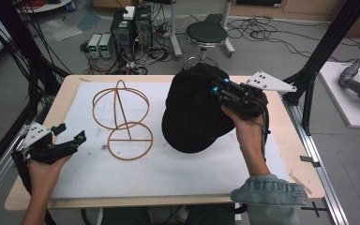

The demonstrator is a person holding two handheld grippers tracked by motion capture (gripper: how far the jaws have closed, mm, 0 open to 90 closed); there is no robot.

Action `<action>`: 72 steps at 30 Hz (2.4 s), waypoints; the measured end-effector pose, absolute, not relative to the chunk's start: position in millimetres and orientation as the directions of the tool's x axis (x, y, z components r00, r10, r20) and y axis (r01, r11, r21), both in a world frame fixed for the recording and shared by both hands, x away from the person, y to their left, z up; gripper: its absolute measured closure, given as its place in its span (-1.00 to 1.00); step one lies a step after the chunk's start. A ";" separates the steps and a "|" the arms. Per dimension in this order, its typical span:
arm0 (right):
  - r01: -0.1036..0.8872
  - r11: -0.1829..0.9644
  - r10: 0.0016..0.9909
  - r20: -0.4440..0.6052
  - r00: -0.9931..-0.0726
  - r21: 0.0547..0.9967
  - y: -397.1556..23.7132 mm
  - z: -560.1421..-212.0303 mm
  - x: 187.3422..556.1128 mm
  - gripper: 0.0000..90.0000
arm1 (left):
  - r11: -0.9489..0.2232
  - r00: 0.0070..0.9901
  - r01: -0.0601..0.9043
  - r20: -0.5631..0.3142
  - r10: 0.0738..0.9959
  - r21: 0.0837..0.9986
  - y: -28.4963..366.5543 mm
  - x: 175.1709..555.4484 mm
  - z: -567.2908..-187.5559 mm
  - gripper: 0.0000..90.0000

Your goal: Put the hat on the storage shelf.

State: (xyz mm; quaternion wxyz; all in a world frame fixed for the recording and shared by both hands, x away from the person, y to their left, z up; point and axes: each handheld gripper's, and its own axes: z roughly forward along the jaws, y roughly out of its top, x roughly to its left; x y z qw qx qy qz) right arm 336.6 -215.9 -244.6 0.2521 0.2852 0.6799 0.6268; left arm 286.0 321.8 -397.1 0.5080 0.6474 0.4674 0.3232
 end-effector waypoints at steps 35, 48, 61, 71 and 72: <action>0.003 -0.108 0.502 0.057 -0.863 0.994 -180.0 -167.6 327.8 0.65 | -0.043 0.346 0.269 -0.054 0.936 0.962 324.3 285.0 -395.1 -0.58; 0.035 -0.104 0.442 0.077 -0.894 0.994 -146.3 -165.3 336.6 0.65 | -0.040 0.342 0.269 -0.056 0.938 0.962 327.9 284.5 -394.6 -0.58; 0.094 -0.061 0.412 0.111 -0.904 0.994 -107.7 -177.7 358.3 0.64 | -0.029 0.332 0.262 -0.062 0.941 0.965 332.5 283.4 -393.3 -0.58; 0.152 -0.005 0.404 0.141 -0.904 0.988 -82.5 -191.3 374.4 0.62 | -0.018 0.323 0.262 -0.070 0.944 0.965 336.7 282.4 -392.6 -0.58; 0.158 -0.003 0.400 0.146 -0.905 0.987 -80.5 -192.6 375.9 0.62 | -0.018 0.323 0.261 -0.070 0.944 0.965 337.0 282.3 -392.5 -0.58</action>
